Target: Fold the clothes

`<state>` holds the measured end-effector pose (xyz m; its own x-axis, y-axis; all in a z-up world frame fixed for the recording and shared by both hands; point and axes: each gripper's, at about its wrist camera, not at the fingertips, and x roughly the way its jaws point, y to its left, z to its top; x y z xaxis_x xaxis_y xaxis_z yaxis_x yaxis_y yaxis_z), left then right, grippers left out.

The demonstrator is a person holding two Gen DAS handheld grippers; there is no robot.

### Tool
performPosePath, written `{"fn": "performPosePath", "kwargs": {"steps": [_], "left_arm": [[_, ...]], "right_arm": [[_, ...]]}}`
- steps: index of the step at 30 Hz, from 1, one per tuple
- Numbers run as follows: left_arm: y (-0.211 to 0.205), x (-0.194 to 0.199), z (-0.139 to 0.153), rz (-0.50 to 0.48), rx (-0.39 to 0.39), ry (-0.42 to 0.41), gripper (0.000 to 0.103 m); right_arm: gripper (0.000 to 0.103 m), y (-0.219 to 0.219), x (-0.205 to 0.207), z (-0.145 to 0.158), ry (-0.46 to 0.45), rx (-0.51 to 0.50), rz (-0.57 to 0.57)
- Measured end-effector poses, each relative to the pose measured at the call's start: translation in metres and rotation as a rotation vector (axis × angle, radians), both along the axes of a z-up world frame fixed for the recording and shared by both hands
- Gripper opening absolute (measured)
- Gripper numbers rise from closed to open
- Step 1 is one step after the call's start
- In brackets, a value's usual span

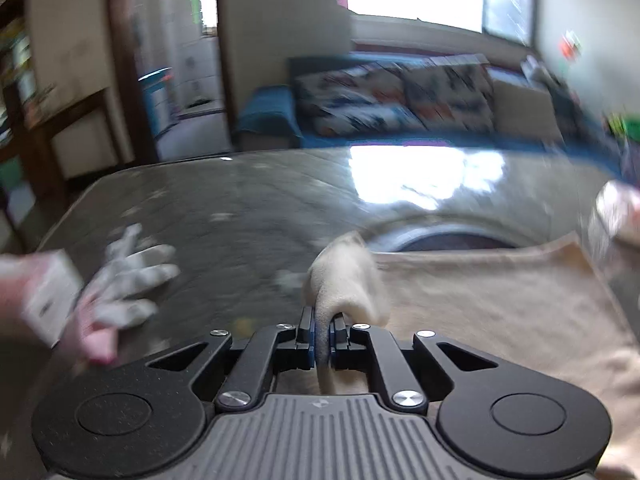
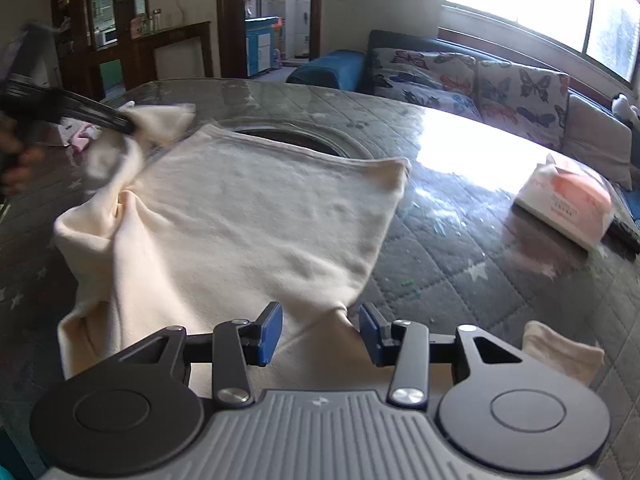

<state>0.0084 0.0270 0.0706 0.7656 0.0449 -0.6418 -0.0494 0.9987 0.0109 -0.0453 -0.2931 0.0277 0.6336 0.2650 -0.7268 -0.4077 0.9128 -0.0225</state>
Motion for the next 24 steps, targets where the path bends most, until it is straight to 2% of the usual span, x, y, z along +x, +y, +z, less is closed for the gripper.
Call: {"fn": "performPosePath", "kwargs": {"steps": [3,6,8,11,14,15,17,20,22,24], "left_arm": [[0.029,-0.033,0.017,0.073,-0.036,-0.052,0.007],[0.051,-0.070,0.025,0.138,-0.055,-0.066,0.007],[0.063,-0.091,0.023,0.179,-0.060,-0.043,0.007],[0.079,-0.107,0.007,0.200,-0.085,0.045,0.010],[0.086,-0.108,-0.006,0.245,-0.004,0.106,0.015],[0.086,-0.110,-0.006,0.248,0.005,0.106,0.019],[0.086,-0.113,-0.005,0.248,0.024,0.103,0.020],[0.066,-0.123,0.005,0.146,0.042,0.064,0.020],[0.043,-0.132,0.010,0.035,0.036,0.045,0.019],[0.020,-0.138,0.012,-0.086,0.012,0.032,0.019]], "right_arm": [[0.043,-0.002,-0.002,-0.004,0.005,-0.004,-0.009],[0.043,-0.002,-0.006,-0.006,0.004,-0.011,-0.013],[0.044,-0.003,-0.008,-0.005,0.002,-0.012,-0.015],[0.045,-0.003,-0.009,-0.005,0.000,-0.014,-0.016],[0.045,-0.002,-0.010,-0.002,-0.009,-0.035,-0.014],[0.045,-0.001,-0.012,0.001,-0.018,-0.038,-0.011],[0.045,0.001,-0.020,0.010,-0.033,-0.024,0.012],[0.043,0.010,-0.035,0.024,-0.044,0.016,0.091],[0.041,0.022,-0.046,0.031,-0.047,0.032,0.167],[0.035,0.035,-0.054,0.034,-0.048,0.036,0.232]]}}
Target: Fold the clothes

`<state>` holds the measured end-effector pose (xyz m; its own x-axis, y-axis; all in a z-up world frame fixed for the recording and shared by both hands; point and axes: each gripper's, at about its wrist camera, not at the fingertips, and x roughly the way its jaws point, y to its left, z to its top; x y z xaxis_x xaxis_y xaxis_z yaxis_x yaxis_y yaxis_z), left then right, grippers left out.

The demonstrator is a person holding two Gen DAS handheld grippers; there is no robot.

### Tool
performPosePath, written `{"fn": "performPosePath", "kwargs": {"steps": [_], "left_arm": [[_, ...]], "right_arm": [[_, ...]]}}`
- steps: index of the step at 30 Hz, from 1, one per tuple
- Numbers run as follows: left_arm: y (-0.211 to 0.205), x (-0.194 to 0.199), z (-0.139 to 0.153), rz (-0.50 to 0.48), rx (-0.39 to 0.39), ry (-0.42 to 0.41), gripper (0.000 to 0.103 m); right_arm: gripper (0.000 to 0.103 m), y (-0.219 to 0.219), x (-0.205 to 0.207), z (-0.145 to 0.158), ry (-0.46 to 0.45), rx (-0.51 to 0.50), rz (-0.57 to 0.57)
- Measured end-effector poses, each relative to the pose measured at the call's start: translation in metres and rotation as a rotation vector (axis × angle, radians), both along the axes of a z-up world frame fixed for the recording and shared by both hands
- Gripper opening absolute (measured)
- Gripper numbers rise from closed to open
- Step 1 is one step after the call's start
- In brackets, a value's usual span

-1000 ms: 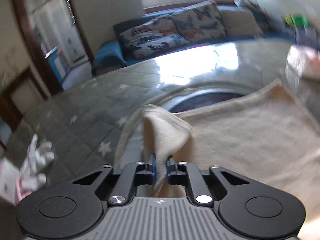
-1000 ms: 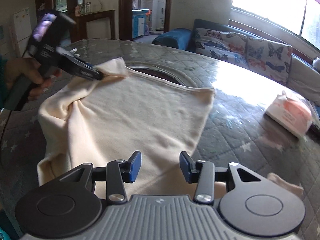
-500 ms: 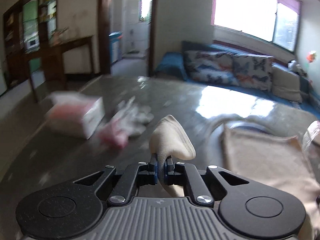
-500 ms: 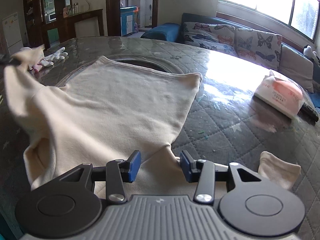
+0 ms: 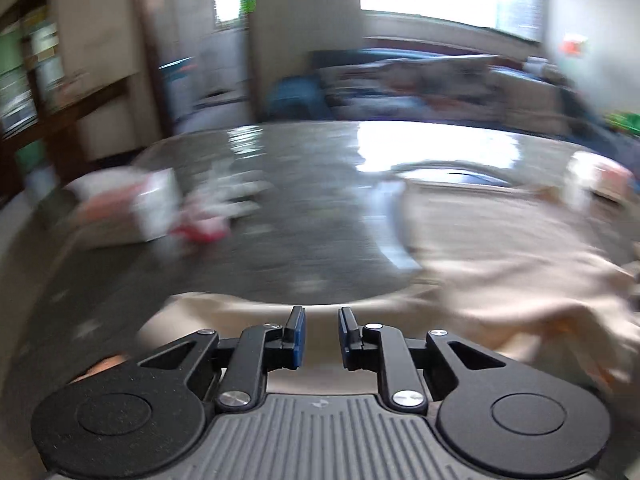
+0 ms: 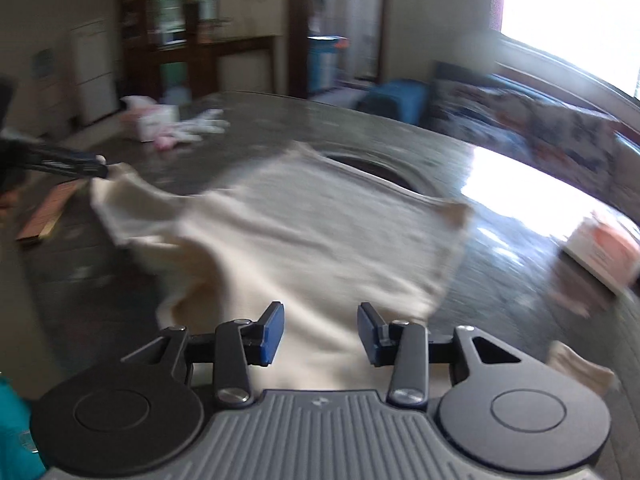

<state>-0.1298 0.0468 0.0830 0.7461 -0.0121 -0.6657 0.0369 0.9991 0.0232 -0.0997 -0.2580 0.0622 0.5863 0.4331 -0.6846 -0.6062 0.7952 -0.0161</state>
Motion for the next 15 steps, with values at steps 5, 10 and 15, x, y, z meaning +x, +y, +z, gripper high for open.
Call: {"fn": "performPosePath", "kwargs": {"steps": [5,10,15], "left_arm": [[-0.061,-0.006,-0.004,-0.333,-0.070,0.015,0.020],[-0.108,-0.001,-0.017,-0.487,-0.048,0.035,0.041],[-0.124,0.010,-0.036,-0.486,-0.009,0.076,0.042]], "right_arm": [[0.030,0.025,-0.014,-0.001,0.008,-0.003,0.104],[0.030,0.037,-0.022,-0.012,0.026,-0.026,0.141],[0.030,0.029,-0.022,-0.018,0.045,-0.020,0.108]]}}
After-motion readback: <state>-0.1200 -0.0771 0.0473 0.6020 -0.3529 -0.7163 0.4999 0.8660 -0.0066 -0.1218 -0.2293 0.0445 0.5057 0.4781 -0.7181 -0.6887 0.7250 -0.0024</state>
